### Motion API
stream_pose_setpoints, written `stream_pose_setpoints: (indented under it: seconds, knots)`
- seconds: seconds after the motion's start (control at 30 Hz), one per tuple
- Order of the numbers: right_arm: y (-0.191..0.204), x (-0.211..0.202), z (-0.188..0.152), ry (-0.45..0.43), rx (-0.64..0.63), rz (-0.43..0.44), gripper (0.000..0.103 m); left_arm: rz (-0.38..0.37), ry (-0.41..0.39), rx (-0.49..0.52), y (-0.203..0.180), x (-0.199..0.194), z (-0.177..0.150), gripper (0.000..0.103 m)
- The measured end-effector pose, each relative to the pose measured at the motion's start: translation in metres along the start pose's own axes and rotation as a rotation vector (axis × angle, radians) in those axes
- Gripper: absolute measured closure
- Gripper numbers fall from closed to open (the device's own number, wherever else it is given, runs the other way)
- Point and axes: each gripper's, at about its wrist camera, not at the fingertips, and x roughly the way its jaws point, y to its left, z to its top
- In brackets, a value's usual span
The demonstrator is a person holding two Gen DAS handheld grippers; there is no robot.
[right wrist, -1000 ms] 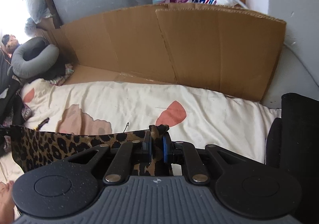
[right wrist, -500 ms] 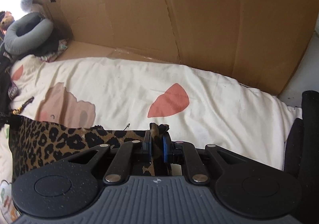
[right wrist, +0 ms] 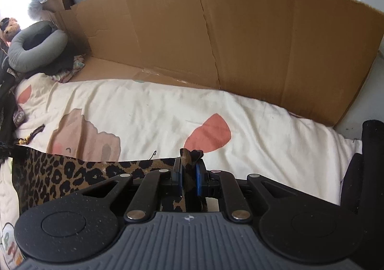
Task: Fold clothes
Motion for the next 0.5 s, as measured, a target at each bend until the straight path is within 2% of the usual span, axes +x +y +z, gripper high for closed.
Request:
stream_pose_setpoints:
  seconds: [0.4, 0.47, 0.5]
  knots:
    - [-0.006, 0.05, -0.02, 0.111, -0.024, 0.036, 0.093, -0.007, 0.074, 0.01, 0.0, 0.045, -0.002, 0.095]
    - [-0.004, 0.053, -0.021, 0.111, -0.031, 0.024, 0.092, 0.001, 0.079, 0.021, -0.002, 0.046, -0.001, 0.093]
    - [-0.004, 0.054, -0.02, 0.114, -0.027, 0.016, 0.086, 0.009, 0.084, 0.024, -0.002, 0.045, 0.0, 0.091]
